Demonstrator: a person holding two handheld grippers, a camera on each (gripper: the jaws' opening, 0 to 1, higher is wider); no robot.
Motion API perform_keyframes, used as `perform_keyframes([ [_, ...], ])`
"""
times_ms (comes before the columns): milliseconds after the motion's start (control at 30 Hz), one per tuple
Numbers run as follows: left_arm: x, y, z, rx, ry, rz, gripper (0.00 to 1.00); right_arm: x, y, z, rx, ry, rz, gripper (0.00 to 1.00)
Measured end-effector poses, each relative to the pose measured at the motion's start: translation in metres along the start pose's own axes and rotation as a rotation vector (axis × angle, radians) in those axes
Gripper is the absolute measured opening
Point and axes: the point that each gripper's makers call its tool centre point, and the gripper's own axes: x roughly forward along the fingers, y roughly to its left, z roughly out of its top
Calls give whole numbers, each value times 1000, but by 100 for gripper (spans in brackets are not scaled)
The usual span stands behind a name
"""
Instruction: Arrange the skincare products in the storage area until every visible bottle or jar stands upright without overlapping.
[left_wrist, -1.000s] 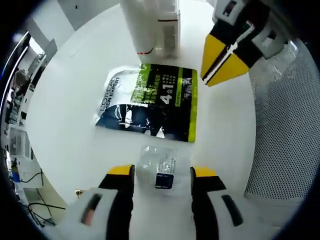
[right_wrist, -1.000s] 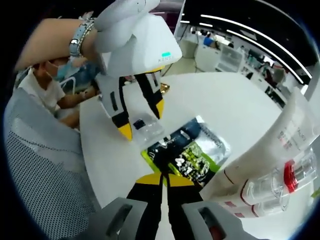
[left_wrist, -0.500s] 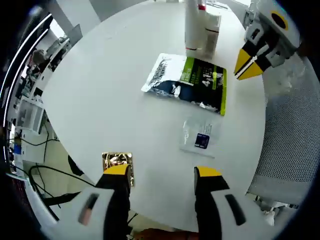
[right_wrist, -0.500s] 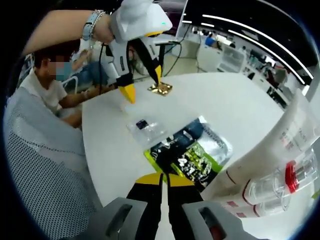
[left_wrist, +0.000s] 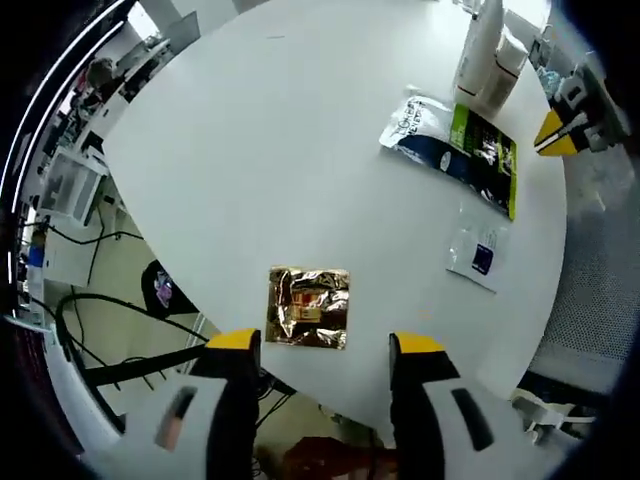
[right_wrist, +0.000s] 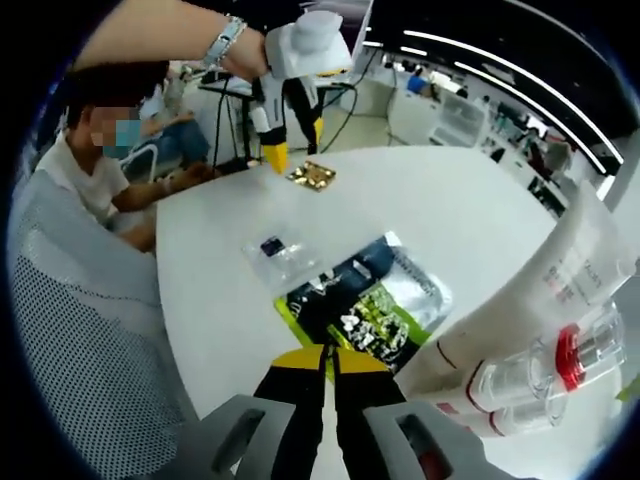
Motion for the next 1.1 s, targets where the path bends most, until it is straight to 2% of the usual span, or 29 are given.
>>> perform_keyframes([
  [300,26,-6,5,-54,11,-83,51,-2,-9,-2,29,2,-5,0],
  [400,29,-4,7,-106,-10,-99,49,-4,-11,-2,41,-2,-8,0],
  [500,26,-5,5,-94,-17,-100,48,-4,-9,0,59,-11,5,0],
  [567,24,-8,7,-63,-39,-104,37,-4,-6,1,61,-14,12,0],
  [767,25,-7,6,-114,-49,-86,34,-3,-3,1,45,-10,16,0],
  [867,25,-6,6,-209,-55,-58,33,-3,-3,2,41,-13,12,0],
  [967,18,-9,26,-345,-165,-76,31,-3,-3,2,34,-13,8,0],
  [1067,9,-9,43,-414,-270,-42,32,-3,-2,2,32,-10,10,0],
  [1100,8,-12,43,-429,-270,-34,32,-2,-1,2,31,-10,12,0],
])
